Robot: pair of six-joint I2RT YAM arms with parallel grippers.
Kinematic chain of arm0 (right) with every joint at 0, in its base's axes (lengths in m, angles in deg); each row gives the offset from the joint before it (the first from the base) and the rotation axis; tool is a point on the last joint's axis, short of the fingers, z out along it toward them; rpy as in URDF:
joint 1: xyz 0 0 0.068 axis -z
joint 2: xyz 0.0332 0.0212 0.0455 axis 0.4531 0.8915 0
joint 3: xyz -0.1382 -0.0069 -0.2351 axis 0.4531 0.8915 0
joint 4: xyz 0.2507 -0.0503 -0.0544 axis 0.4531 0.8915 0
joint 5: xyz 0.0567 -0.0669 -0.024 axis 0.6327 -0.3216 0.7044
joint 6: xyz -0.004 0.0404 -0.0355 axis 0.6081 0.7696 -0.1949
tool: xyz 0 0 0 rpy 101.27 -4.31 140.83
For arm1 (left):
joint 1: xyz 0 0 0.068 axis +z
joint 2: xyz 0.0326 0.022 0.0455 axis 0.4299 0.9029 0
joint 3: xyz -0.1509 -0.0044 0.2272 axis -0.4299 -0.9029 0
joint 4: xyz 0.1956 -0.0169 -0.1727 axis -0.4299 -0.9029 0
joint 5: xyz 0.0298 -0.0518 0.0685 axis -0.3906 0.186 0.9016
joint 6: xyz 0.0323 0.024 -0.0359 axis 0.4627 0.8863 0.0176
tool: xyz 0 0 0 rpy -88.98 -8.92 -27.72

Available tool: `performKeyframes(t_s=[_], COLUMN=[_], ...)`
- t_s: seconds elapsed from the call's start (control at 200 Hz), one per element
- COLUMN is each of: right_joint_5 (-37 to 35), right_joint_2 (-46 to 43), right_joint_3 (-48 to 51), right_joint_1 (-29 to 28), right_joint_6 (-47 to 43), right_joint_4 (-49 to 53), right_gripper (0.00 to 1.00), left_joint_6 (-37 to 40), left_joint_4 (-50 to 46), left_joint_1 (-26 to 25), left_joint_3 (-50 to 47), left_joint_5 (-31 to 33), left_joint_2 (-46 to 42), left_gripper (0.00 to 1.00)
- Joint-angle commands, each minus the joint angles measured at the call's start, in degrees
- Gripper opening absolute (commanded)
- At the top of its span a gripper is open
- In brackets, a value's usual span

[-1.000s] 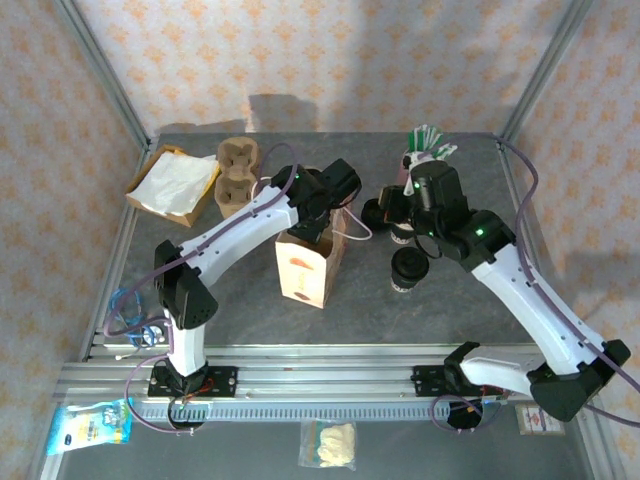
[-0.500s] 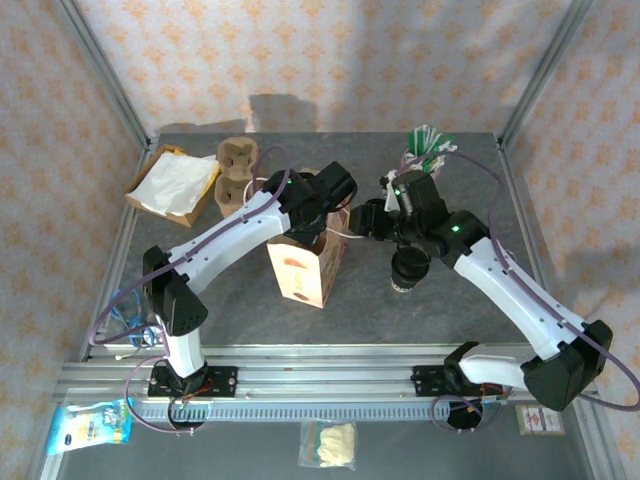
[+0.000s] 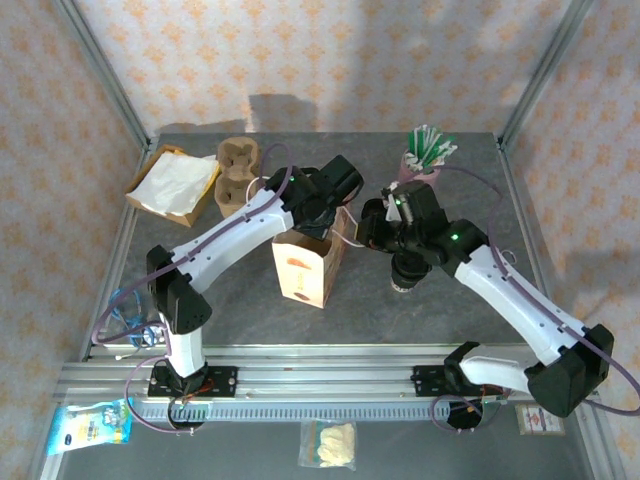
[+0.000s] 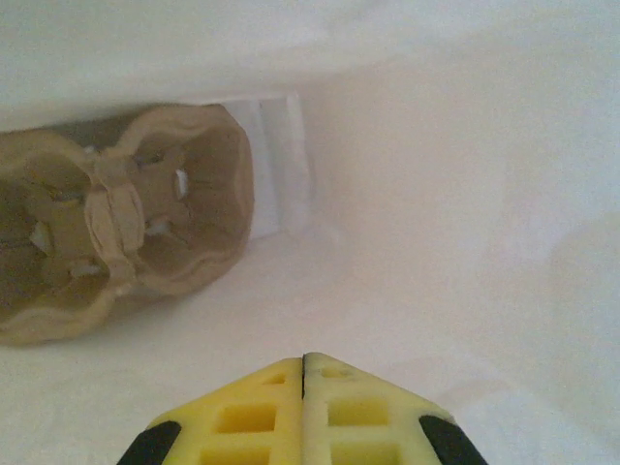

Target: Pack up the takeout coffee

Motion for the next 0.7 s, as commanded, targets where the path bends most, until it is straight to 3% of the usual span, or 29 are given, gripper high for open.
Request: performKeyframes(t_s=[0.0, 0.07, 0.365, 0.696], right_joint_5=[-0.2, -0.4, -3.0, -6.3], right_joint_2=[-1.1, -1.2, -3.7, -5.8], right_joint_3=[0.3, -0.1, -1.1, -2.5], right_joint_1=[0.2, 0.2, 0.2, 0.2], right_joint_6=[0.0, -0.4, -1.5, -2.3], right_joint_4=[-1.1, -0.7, 1.2, 3.4], right_gripper=[0.08, 0.0, 0.0, 0.0], left_joint_6=[-3.0, -4.2, -7.9, -8.6], left_joint_4=[-1.0, -0.8, 0.8, -7.7], left_joint_1=[-1.6, -2.1, -3.0, -2.3], left_joint_3=[1.3, 0.8, 0.4, -1.1], left_joint_5=[0.1, 0.1, -0.9, 5.6], left_joint_2=[1.3, 1.5, 4.2, 5.4], left_gripper=[0.0, 0.0, 0.0, 0.0])
